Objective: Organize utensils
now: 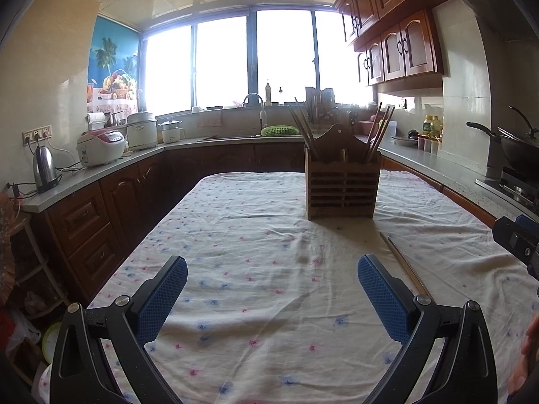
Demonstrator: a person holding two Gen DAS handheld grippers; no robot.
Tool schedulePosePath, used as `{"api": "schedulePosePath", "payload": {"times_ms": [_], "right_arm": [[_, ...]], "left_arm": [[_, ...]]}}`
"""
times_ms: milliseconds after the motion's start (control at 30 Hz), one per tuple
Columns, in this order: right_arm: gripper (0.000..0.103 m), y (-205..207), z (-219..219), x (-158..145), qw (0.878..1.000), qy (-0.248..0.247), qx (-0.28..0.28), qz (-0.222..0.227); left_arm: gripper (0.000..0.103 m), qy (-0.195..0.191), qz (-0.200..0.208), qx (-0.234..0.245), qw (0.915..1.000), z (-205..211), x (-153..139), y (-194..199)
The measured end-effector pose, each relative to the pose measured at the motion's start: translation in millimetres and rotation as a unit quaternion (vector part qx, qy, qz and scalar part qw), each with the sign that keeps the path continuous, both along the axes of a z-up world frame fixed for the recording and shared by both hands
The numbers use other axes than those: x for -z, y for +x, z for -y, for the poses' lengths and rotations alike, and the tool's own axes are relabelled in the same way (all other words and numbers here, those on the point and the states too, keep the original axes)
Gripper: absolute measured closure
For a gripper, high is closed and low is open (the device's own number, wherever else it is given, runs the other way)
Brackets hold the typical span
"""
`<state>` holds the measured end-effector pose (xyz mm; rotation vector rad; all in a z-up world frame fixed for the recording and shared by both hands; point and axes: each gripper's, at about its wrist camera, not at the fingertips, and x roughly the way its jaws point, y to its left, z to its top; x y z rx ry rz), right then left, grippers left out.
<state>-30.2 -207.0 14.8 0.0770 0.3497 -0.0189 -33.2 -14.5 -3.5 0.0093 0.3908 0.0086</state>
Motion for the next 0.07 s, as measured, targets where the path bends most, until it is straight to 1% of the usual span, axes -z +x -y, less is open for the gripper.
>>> {"api": "schedulePosePath", "payload": {"times_ms": [67], "right_arm": [[0.0,1.6,1.9,0.0,1.0,0.002,0.001,-0.002]], "left_arm": [[0.001,-0.003,-0.005,0.001,1.0,1.1,0.0,1.4]]}}
